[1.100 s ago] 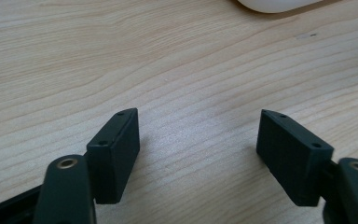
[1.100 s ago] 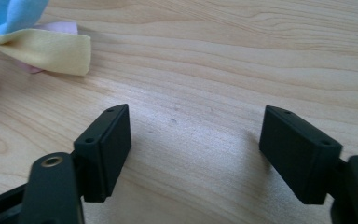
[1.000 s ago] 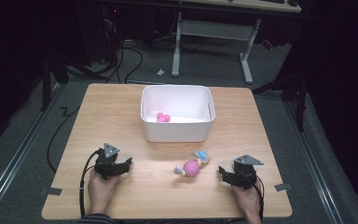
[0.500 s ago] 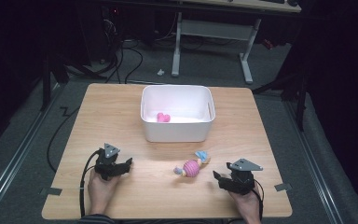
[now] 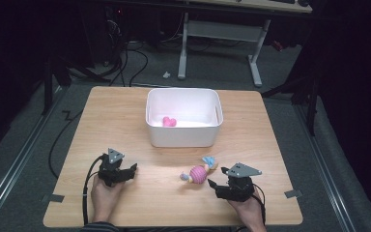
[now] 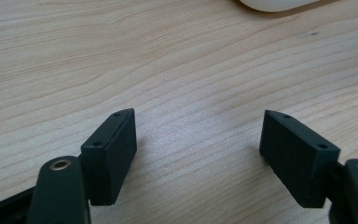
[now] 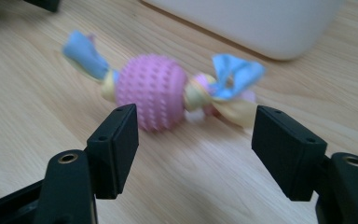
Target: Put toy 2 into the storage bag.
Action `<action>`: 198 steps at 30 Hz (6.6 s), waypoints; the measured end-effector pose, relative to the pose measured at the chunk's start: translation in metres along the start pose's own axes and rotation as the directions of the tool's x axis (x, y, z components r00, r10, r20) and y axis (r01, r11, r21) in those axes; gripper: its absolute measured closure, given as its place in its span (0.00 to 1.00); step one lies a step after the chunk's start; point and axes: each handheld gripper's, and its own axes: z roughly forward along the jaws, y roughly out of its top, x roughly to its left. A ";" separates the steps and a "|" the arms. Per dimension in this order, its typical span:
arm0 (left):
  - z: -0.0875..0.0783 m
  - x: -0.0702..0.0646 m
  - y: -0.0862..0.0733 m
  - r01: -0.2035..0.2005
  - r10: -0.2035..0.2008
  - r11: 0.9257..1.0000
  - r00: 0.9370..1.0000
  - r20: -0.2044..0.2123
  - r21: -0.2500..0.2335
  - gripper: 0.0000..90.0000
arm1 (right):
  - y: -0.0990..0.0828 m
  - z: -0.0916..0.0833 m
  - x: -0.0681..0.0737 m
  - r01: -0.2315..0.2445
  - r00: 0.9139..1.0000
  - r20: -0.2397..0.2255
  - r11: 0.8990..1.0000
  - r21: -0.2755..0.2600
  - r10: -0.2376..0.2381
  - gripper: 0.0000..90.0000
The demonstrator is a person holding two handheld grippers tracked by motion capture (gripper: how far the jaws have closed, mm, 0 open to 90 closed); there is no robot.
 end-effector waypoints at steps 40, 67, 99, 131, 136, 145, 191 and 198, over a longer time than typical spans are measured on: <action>0.000 0.000 0.000 0.005 -0.005 1.000 1.000 0.002 -0.002 0.31 | 0.030 0.065 0.021 0.176 0.984 -0.055 0.979 0.105 -0.171 0.15; 0.000 0.000 0.000 0.003 -0.003 1.000 1.000 0.003 0.000 0.30 | 0.026 0.071 0.014 0.162 0.986 0.017 0.982 0.094 -0.165 0.37; 0.000 0.000 0.000 0.001 -0.001 1.000 1.000 0.003 0.000 0.30 | 0.037 0.007 -0.021 -0.001 0.999 -0.036 1.000 -0.012 0.000 0.37; 0.000 0.000 0.000 0.001 -0.001 1.000 1.000 0.002 0.001 0.30 | 0.127 -0.032 -0.064 0.025 0.999 -0.039 0.996 -0.085 -0.028 0.37; 0.000 0.000 0.000 0.002 -0.002 1.000 1.000 0.002 0.000 0.30 | 0.143 -0.031 -0.070 0.040 0.999 -0.028 0.995 -0.091 -0.043 0.37; 0.000 0.000 0.000 0.001 -0.001 1.000 1.000 0.000 0.002 0.30 | 0.163 -0.021 -0.075 0.070 0.996 -0.040 0.993 -0.095 -0.074 0.37; 0.000 -0.001 0.000 0.001 -0.001 1.000 1.000 0.001 0.000 0.30 | 0.185 0.077 -0.093 0.026 0.988 -0.152 0.984 0.176 0.001 0.37; 0.000 -0.001 0.000 0.001 -0.001 1.000 1.000 0.001 0.000 0.30 | 0.183 0.080 -0.094 0.010 0.990 -0.139 0.982 0.189 0.017 0.37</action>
